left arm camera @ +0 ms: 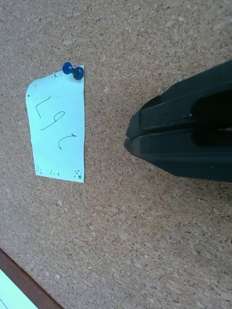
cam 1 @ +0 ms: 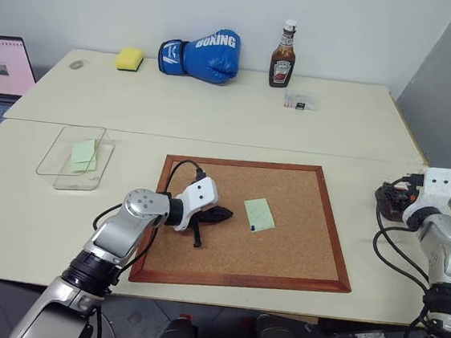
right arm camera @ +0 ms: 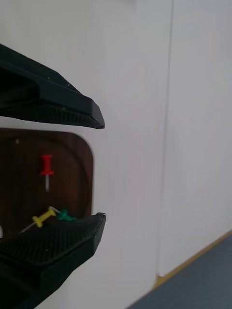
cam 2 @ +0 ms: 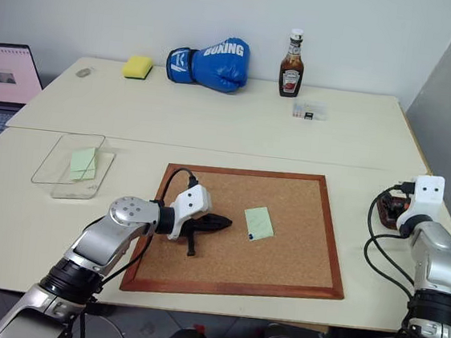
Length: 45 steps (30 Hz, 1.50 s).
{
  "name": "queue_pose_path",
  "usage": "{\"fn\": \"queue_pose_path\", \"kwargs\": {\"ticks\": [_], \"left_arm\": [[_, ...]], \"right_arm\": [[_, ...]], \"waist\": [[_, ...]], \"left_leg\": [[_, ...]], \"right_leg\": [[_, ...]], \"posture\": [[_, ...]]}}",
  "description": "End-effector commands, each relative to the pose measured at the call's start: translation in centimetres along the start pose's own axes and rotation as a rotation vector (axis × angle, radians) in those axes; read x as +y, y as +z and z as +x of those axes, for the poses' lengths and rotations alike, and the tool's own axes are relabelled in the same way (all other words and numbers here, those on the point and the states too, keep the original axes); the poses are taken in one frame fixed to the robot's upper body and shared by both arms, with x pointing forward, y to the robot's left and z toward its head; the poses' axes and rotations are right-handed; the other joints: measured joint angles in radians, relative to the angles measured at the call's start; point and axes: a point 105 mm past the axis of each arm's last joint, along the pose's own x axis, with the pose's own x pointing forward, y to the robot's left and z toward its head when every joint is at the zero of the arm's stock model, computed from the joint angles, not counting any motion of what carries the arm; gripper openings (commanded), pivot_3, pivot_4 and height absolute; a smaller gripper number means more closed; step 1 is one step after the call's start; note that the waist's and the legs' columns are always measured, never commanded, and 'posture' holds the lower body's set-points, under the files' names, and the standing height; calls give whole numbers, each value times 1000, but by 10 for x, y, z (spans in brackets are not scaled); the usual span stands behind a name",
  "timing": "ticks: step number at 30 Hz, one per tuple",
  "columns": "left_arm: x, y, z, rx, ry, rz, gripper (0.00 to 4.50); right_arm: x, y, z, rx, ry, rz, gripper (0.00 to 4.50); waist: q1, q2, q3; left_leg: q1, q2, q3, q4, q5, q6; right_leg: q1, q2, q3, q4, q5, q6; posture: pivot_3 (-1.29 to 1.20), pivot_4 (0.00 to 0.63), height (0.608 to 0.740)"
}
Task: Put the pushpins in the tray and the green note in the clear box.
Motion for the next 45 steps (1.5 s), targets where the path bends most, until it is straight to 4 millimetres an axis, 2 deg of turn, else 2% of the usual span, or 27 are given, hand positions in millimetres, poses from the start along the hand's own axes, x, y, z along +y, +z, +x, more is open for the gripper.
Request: {"fn": "queue_pose_path", "kwargs": {"ticks": [1, 5, 7, 10, 13, 18, 26, 33, 36, 39, 41, 45], "left_arm": [[-14, -32, 10, 108, -56, -66, 0], [-14, -31, 12, 104, -58, -64, 0], [-15, -31, 12, 104, -60, -63, 0], [-15, -31, 12, 103, -62, -62, 0], [-15, -31, 11, 104, -63, -62, 0], [-18, -33, 9, 108, -65, -67, 0], [-19, -35, 5, 118, -61, -70, 0], [-20, -38, 0, 129, -53, -70, 0], [-21, -39, -1, 132, -50, -71, 0], [-21, -39, -2, 133, -46, -74, 0], [-21, -39, -2, 134, -43, -75, 0], [-20, -39, -2, 136, -36, -76, 0]], "right_arm": [[6, 37, -7, -128, 35, -79, 2851], [31, 61, -13, -202, 172, -87, 2851], [65, 64, -23, -209, 364, -125, 2851], [113, 56, -44, -179, 632, -180, 2851], [148, 44, -61, -146, 802, -207, 2851], [192, 25, -81, -120, 1015, -252, 2851], [228, -2, -87, -69, 1193, -282, 2851], [252, -9, -88, -82, 1279, -307, 2851], [256, -14, -85, -76, 1286, -320, 2851], [257, -15, -81, -77, 1284, -318, 2373], [258, -15, -79, -79, 1285, -317, 1793], [258, -15, -78, -84, 1283, -322, 1071]], "waist": [[1, 0, 0], [4, 1, 0], [6, 1, 0], [7, 1, -1], [8, 1, -1], [8, 1, -1], [6, 0, -1], [5, 0, -1], [3, 0, -1], [3, 0, -1], [3, 0, -1], [3, 0, -1]], "left_leg": [[0, 0, 0, 0, 0, 0], [0, 0, 0, 0, 0, 0], [0, 0, 0, 0, 0, 0], [0, 0, 0, 0, 0, 0], [0, 0, -1, 0, 0, 0], [0, 0, -1, 1, 0, 0], [0, 0, -1, 0, 0, 0], [0, 0, -1, 0, 0, 0], [0, 1, -1, 0, 0, 0], [0, 1, -1, 0, 0, 0], [0, 1, -1, 0, 0, 0], [0, 1, -1, 0, 0, 0]], "right_leg": [[0, 0, 0, 0, 0, 0], [0, 0, 0, 0, 0, 0], [0, 0, 0, 0, 0, 0], [0, 0, 0, 0, 0, 0], [1, 0, -1, 0, 0, 0], [0, 0, -1, 0, -1, -2], [0, 0, -2, 0, -1, -1], [0, 0, -2, 0, -1, -1], [0, 0, -2, 0, -1, -1], [-1, 0, -2, 0, -1, -1], [-1, 0, -2, 0, -1, -1], [-1, 0, -2, 1, -1, -1]], "posture": [[0, 150, 740], [0, 150, 740], [0, 150, 740], [0, 150, 740], [0, 150, 740], [0, 150, 740], [0, 150, 740], [0, 150, 740], [0, 150, 740], [0, 150, 740], [0, 150, 740], [0, 150, 740]]}}
